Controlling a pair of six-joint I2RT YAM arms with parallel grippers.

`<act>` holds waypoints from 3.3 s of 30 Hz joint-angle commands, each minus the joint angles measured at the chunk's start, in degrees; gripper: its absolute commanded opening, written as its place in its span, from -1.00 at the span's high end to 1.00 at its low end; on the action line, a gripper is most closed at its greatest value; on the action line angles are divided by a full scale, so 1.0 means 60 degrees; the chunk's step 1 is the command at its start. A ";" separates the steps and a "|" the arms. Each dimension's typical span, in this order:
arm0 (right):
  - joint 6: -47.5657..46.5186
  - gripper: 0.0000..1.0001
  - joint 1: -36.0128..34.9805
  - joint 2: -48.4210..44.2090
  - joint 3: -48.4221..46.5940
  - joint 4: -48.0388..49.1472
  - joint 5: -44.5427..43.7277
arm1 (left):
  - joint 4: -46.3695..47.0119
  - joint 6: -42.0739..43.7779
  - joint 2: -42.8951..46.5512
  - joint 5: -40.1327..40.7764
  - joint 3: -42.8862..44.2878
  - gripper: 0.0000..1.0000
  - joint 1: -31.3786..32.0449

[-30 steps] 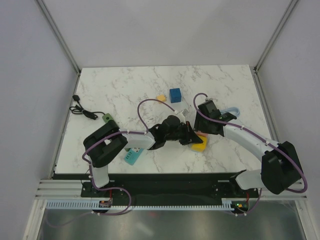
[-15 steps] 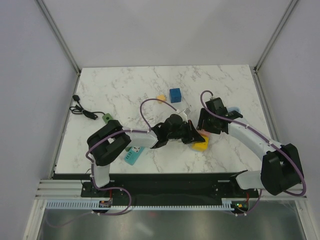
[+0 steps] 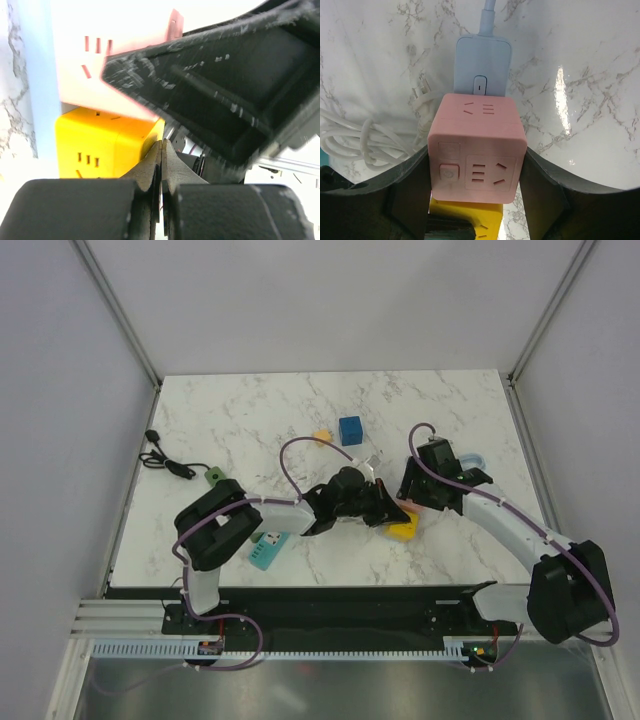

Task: Pull the plug off the socket

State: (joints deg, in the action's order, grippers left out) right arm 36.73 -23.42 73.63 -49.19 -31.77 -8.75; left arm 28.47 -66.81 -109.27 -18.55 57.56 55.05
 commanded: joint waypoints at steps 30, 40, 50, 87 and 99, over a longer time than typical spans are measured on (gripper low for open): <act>-0.0306 1.00 -0.0053 0.0298 -0.1382 -0.1590 -0.1674 | -0.2591 0.1876 -0.1065 0.0821 0.0060 0.95 -0.0459; -0.1082 1.00 0.1442 -0.0859 -0.1500 -0.0699 -0.0154 | -0.2285 0.2491 -0.0086 0.0309 0.0133 0.95 -0.0473; -0.0103 1.00 0.1662 -0.0216 -0.0357 0.4362 0.0698 | -0.2313 0.3121 0.2124 -0.0395 -0.0056 0.24 -0.1029; 0.2038 0.63 0.1589 0.6830 -0.0883 1.2693 0.2484 | -0.2460 0.3796 0.4809 -0.1523 -0.1873 -0.14 -0.2554; 0.1409 -0.04 0.1603 0.7211 -0.1585 1.1259 0.2542 | -0.2518 0.3722 0.5278 -0.1421 -0.2445 -0.18 -0.2553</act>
State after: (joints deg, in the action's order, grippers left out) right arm 48.16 -13.65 115.35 -56.18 39.64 6.04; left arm 11.27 -43.44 -79.75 -25.96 43.40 39.83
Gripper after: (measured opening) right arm 0.686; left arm 0.586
